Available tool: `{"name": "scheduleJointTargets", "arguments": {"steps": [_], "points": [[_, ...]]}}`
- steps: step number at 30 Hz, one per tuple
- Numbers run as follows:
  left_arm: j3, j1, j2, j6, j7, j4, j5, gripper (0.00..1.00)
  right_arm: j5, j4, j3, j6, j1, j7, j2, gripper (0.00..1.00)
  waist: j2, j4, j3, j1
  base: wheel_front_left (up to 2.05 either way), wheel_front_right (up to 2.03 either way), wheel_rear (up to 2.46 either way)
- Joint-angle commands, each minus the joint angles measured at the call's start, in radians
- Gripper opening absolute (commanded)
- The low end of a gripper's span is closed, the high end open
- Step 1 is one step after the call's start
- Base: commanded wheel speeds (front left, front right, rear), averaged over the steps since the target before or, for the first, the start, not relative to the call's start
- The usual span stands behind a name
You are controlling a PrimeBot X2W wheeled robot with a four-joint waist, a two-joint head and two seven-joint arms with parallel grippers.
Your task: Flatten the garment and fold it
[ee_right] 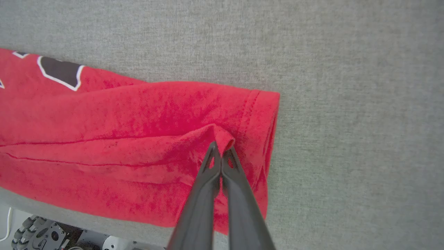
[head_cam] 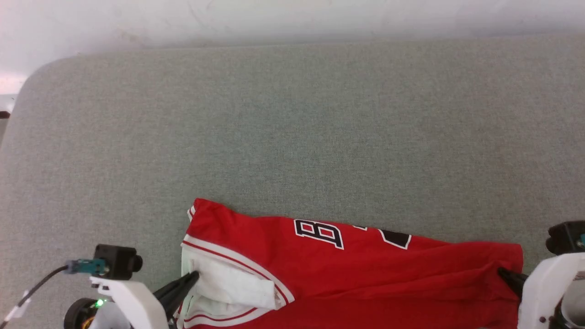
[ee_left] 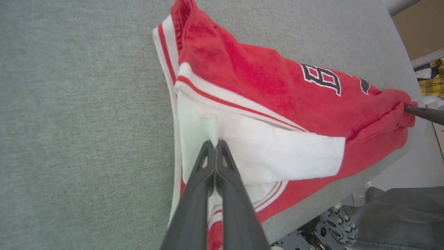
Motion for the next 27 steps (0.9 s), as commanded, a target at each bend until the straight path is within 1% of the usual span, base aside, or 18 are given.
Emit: {"name": "scheduleJointTargets", "arguments": {"steps": [1, 7, 8, 9, 10, 11, 13, 14, 15, 17, 18, 20, 24, 25, 27], "points": [[-0.018, -0.033, -0.021, -0.01, 0.0, 0.048, 0.017, 0.0, -0.009, 0.028, 0.015, -0.001, -0.03, -0.02, 0.007, 0.0, 0.0, -0.003, 0.015, -0.0001, 0.0, 0.0, 0.0], [-0.051, -0.084, -0.062, -0.021, 0.005, 0.152, 0.034, 0.0, -0.018, 0.085, 0.039, -0.001, -0.068, -0.052, 0.005, 0.0, 0.0, -0.009, 0.031, -0.0001, 0.0, 0.0, 0.0], [-0.05, -0.088, -0.066, -0.018, -0.003, 0.16, 0.037, 0.04, -0.019, 0.091, 0.038, -0.001, -0.071, -0.057, 0.006, 0.11, 0.0, -0.009, 0.03, -0.0001, 0.0, 0.0, 0.0], [-0.048, -0.091, -0.071, -0.017, -0.013, 0.168, 0.041, 0.24, -0.021, 0.095, 0.037, -0.001, -0.072, -0.066, 0.006, 0.39, 0.0, -0.009, 0.026, -0.0001, 0.0, 0.0, 0.0], [-0.045, -0.093, -0.078, -0.015, -0.023, 0.175, 0.041, 0.38, -0.019, 0.097, 0.037, -0.001, -0.071, -0.075, 0.006, 0.94, 0.0, -0.009, 0.022, -0.0001, 0.0, 0.0, 0.0], [-0.042, -0.092, -0.084, -0.013, -0.031, 0.179, 0.037, 0.49, -0.016, 0.099, 0.034, -0.001, -0.068, -0.082, 0.006, 1.0, 0.0, -0.009, 0.016, -0.0001, 0.0, 0.0, 0.0], [-0.028, -0.084, -0.095, -0.005, -0.054, 0.178, 0.03, 0.86, -0.007, 0.095, 0.026, -0.001, -0.057, -0.089, 0.007, 1.0, 0.0, -0.007, 0.003, -0.0001, 0.0, 0.0, 0.0], [-0.019, -0.079, -0.098, 0.002, -0.071, 0.173, 0.031, 0.98, -0.002, 0.087, 0.021, -0.001, -0.05, -0.093, 0.008, 1.0, 0.0, -0.007, -0.003, -0.0001, 0.0, 0.0, 0.0], [-0.009, -0.071, -0.099, 0.01, -0.09, 0.166, 0.035, 1.0, 0.004, 0.075, 0.014, -0.001, -0.041, -0.096, 0.009, 1.0, 0.0, -0.007, -0.009, -0.0001, 0.0, 0.0, 0.0], [0.024, -0.053, -0.104, 0.035, -0.146, 0.143, 0.044, 1.0, 0.016, 0.042, -0.006, -0.001, -0.022, -0.104, 0.016, 1.0, 0.0, -0.006, -0.019, -0.0001, 0.0, 0.0, 0.0], [0.024, -0.053, -0.104, 0.035, -0.146, 0.143, 0.044, 1.0, 0.016, 0.042, -0.006, -0.001, -0.022, -0.104, 0.016, 1.0, 0.0, -0.006, -0.019, -0.0001, 0.0, 0.0, 0.0], [0.063, -0.03, -0.109, 0.064, -0.214, 0.11, 0.058, 1.0, 0.023, 0.004, -0.031, -0.001, 0.001, -0.114, 0.027, 1.0, 0.0, -0.006, -0.029, -0.0001, 0.0, 0.0, 0.0], [0.16, 0.019, -0.132, 0.142, -0.384, 0.029, 0.106, 1.0, 0.02, -0.066, -0.078, -0.001, 0.05, -0.133, 0.056, 1.0, 0.0, -0.005, -0.043, -0.0001, 0.0, 0.0, 0.0], [0.195, 0.04, -0.141, 0.171, -0.477, -0.002, 0.151, 1.0, 0.011, -0.089, -0.094, -0.001, 0.069, -0.144, 0.069, 1.0, 0.0, -0.005, -0.048, -0.0001, 0.0, 0.0, 0.0], [0.227, 0.059, -0.157, 0.2, -0.548, -0.026, 0.193, 1.0, -0.001, -0.099, -0.109, -0.001, 0.084, -0.154, 0.082, 1.0, 0.0, -0.004, -0.054, -0.0001, 0.0, 0.0, 0.0]]}}
